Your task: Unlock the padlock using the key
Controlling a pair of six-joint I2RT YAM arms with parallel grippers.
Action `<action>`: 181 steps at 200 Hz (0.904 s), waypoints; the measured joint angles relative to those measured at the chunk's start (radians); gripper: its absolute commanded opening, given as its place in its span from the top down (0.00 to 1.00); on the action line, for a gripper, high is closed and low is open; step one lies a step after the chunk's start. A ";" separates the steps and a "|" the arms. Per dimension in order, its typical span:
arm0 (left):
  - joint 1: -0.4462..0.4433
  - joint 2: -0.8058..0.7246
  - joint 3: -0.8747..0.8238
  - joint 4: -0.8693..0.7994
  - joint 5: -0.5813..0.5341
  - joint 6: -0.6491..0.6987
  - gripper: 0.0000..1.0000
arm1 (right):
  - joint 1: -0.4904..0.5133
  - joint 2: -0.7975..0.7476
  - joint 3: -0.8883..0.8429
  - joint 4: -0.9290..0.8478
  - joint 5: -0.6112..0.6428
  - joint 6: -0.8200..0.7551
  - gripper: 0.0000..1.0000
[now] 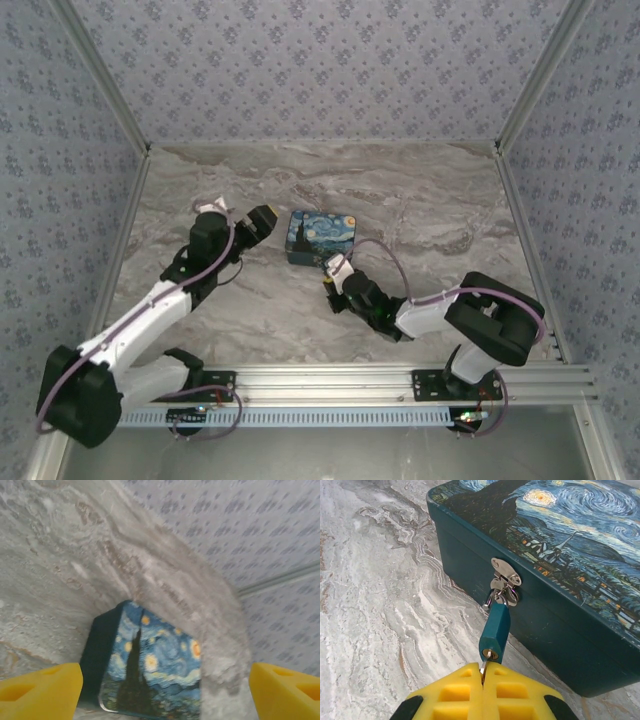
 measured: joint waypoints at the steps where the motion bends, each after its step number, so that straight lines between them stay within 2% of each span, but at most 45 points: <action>1: 0.000 0.009 0.003 -0.002 0.002 0.006 0.14 | 0.000 0.000 0.000 0.000 0.000 0.001 1.00; 76: 0.007 0.353 0.069 -0.043 0.145 0.134 0.17 | -0.006 0.020 0.000 0.022 -0.030 0.070 1.00; 142: 0.007 0.485 0.110 -0.005 0.185 0.153 0.25 | -0.013 0.023 0.000 0.026 -0.043 0.112 1.00; 181: 0.006 0.497 0.096 0.055 0.188 0.149 0.29 | -0.042 0.037 -0.003 0.056 -0.090 0.172 1.00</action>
